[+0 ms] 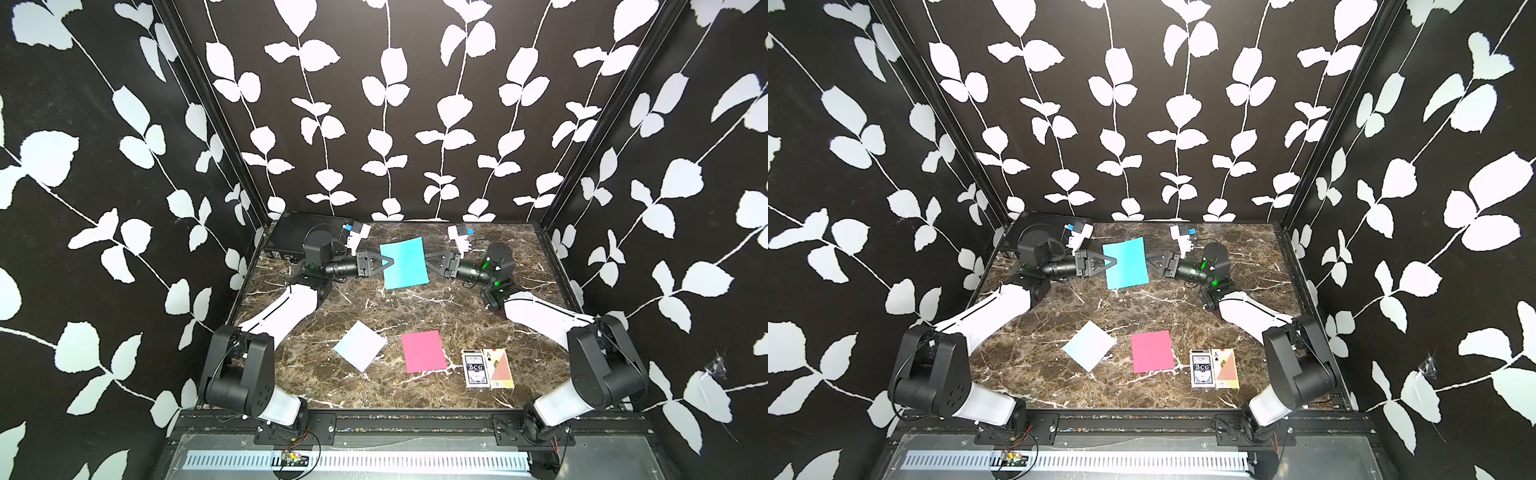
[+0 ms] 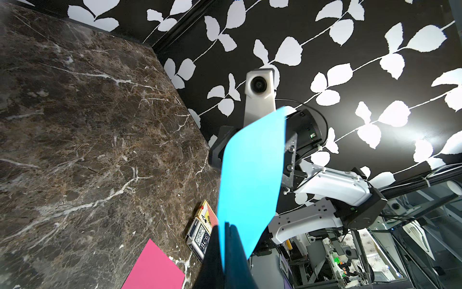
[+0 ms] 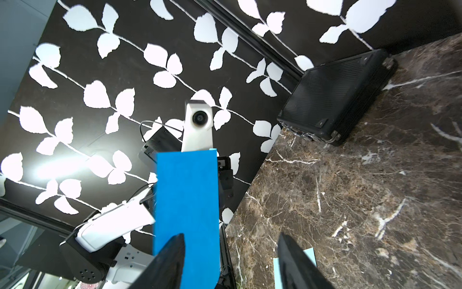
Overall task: Fold the square paper along the opposite sides
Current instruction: Fold the paper.
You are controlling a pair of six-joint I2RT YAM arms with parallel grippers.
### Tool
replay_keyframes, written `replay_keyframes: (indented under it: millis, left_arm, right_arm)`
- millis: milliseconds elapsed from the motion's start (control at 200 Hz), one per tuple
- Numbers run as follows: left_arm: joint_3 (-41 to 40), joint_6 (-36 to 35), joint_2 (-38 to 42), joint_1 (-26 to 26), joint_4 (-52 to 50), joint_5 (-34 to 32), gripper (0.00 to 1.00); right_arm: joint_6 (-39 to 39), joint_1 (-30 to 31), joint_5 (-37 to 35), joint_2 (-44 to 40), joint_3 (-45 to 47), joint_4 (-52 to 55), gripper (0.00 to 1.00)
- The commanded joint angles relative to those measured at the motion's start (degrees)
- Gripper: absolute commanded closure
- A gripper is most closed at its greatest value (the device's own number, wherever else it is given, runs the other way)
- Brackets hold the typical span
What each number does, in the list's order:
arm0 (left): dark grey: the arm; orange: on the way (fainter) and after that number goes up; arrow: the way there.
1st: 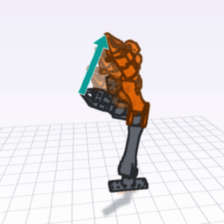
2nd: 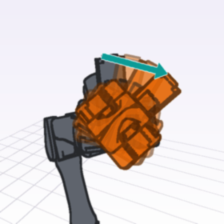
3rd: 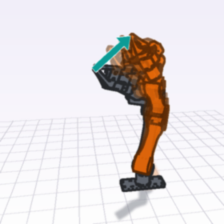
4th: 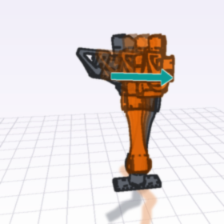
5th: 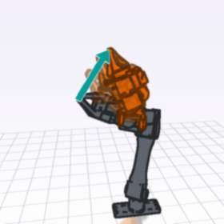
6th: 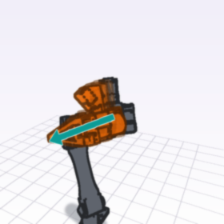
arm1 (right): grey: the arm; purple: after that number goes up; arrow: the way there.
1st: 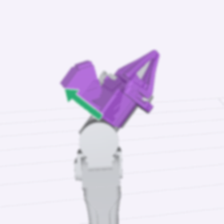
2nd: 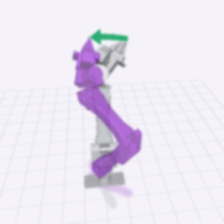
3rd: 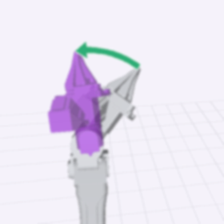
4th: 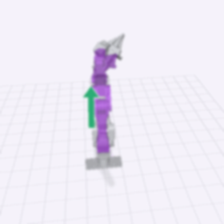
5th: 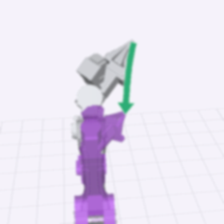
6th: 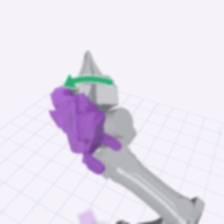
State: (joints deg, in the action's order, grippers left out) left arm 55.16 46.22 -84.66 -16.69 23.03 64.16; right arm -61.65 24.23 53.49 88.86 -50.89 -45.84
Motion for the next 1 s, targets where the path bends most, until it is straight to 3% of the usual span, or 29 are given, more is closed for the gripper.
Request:
replay_keyframes:
  millis: [0, 250, 520, 675, 995]
  left_arm:
    - [0.73, -0.65, 0.37, -0.18, 0.49, -0.09, 1.00]
    - [0.73, -1.41, 0.60, -0.16, -0.71, -0.08, 1.00]
    - [0.74, -2.39, 0.73, -0.14, -1.99, -0.30, 1.00]
    - [0.73, -2.40, 0.87, -0.18, -2.02, -0.45, 1.00]
    - [0.43, -1.17, 0.99, -0.18, -0.37, -0.09, 1.00]
  right_arm:
    - [-0.04, 2.76, -0.23, -0.55, -1.54, -1.53, 0.30]
    - [-1.12, 5.95, -0.88, 1.31, -3.06, -2.83, 0.17]
    - [-1.68, 7.46, -1.17, 2.08, -3.85, -3.38, 0.10]
    - [-1.46, 8.09, -0.77, 3.87, -4.63, -3.37, 0.11]
    - [-2.47, 9.01, -0.20, 8.05, -7.10, -7.63, 0.25]
